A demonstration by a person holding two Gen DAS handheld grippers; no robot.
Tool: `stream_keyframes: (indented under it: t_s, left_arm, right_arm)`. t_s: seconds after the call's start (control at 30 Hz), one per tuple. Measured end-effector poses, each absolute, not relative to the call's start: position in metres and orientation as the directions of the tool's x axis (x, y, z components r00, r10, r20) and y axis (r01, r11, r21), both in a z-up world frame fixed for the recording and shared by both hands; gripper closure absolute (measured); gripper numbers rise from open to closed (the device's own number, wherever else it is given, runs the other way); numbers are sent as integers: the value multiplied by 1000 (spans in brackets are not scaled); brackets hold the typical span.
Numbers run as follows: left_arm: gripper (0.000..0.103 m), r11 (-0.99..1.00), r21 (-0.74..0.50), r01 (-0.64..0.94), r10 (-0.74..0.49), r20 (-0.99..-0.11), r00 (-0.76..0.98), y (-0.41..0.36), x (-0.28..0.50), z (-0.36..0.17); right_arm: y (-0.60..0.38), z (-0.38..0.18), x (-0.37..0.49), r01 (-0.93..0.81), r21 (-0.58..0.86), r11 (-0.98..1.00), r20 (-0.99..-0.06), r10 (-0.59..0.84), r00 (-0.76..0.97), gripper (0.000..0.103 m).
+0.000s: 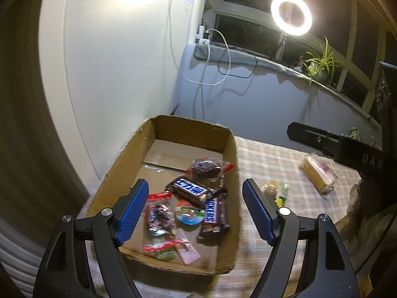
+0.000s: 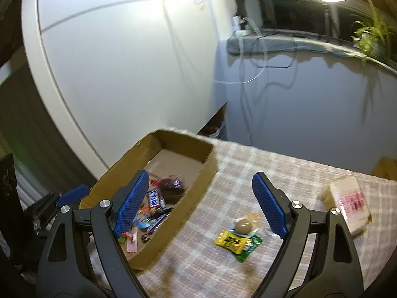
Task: Organize snacks
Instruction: 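Move both tools from the box to the bagged bread loaf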
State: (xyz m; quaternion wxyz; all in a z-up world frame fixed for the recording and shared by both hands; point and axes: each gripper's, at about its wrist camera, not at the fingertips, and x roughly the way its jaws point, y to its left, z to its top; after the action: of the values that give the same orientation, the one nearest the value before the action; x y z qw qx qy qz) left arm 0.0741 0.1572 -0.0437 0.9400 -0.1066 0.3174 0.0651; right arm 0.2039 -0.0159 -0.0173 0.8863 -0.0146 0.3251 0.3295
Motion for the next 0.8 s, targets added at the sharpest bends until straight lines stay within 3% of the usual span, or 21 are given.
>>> stream_keyframes:
  t_s: [0.43, 0.8]
  left_arm:
    - [25, 982, -168, -83, -40, -617, 786, 102, 94, -43]
    - [25, 974, -221, 43, -181, -652, 736, 42, 137, -55]
  right_arm:
    - [-105, -23, 233, -468, 171, 867, -640, 459, 616, 15]
    - [-211, -44, 286, -338, 255, 906, -701, 414, 581, 15]
